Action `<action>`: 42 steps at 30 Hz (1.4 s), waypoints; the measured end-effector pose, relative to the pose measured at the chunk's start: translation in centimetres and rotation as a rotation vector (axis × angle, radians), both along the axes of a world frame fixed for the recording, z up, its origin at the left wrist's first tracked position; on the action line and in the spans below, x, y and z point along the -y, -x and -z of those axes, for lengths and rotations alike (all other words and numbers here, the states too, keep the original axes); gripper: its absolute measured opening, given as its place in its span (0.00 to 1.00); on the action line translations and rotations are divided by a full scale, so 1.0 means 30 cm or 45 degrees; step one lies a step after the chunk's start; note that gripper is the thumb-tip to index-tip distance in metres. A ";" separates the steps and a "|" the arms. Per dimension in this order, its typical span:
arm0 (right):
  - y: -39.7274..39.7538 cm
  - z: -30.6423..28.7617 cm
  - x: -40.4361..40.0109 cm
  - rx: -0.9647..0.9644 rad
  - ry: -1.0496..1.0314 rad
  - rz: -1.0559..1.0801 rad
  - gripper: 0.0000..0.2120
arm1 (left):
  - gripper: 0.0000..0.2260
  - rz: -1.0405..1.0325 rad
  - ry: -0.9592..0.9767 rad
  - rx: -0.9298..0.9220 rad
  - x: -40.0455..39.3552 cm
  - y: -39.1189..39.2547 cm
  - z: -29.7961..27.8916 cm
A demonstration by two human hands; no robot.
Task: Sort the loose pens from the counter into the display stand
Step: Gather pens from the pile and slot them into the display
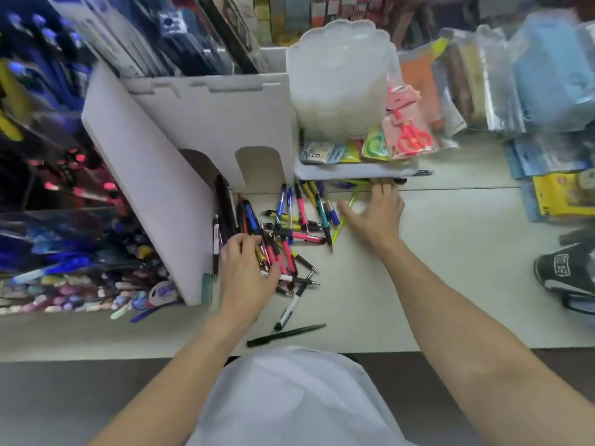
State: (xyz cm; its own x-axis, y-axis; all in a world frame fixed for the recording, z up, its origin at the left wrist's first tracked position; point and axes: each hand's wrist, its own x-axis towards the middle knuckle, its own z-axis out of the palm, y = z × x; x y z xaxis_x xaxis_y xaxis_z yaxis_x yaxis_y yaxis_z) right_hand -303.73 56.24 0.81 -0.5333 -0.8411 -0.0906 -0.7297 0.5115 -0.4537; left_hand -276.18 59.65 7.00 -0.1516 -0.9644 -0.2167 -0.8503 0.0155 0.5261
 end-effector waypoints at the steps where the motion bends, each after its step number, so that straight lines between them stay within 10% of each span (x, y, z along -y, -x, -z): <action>1: 0.009 -0.001 -0.005 -0.025 0.003 -0.022 0.42 | 0.23 -0.004 0.017 -0.014 0.010 0.014 0.002; 26: 0.055 -0.008 -0.151 0.156 0.121 0.045 0.13 | 0.29 0.289 -0.050 0.118 0.099 0.229 0.070; 31: -0.092 -0.093 -0.197 0.545 0.019 0.093 0.22 | 0.29 0.269 0.001 0.189 0.099 0.229 0.057; 38: -0.076 -0.137 -0.164 0.397 -0.364 -0.077 0.47 | 0.27 0.276 -0.020 0.258 0.129 0.245 0.053; 42: -0.149 -0.105 -0.167 0.400 -0.307 -0.220 0.41 | 0.26 0.287 -0.050 0.150 0.118 0.240 0.058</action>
